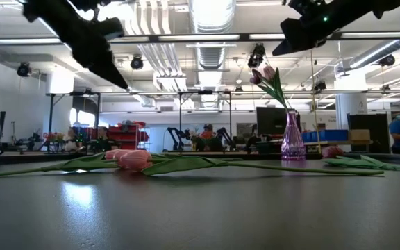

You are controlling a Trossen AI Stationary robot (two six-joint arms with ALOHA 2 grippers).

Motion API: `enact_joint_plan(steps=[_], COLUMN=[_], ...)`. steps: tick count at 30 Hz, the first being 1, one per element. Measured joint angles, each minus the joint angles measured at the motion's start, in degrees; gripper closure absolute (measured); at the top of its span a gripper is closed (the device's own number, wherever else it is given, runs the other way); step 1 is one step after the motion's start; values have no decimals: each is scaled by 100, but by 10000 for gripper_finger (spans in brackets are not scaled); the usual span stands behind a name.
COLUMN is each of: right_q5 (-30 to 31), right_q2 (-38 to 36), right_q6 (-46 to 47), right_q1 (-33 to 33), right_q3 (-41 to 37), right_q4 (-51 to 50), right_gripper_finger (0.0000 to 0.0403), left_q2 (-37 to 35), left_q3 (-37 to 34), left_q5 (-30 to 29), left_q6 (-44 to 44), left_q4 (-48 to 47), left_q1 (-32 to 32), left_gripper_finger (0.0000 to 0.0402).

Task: Sort flowers into vase by color
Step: Put the red flower into the green vase

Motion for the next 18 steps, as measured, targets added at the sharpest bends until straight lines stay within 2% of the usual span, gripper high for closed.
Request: enact_joint_plan(steps=[3,7,13,18], right_q5=[2,2,2,3], right_q2=[114,207,231,235], right_q6=[6,56,69,67], right_q1=[119,300,532,661], right_q3=[-2,-2,-2,-2], right_q4=[-2,-66,-50,-46], right_gripper_finger=[390,390,390,390], left_q2=[443,937,1535,1990], left_q3=[289,516,589,585], left_q5=[264,309,885,884], left_q6=[318,733,892,906], left_q4=[-181,-279,-272,-17], left_q1=[537,999,1365,1506], left_gripper_finger=[365,354,306,261])
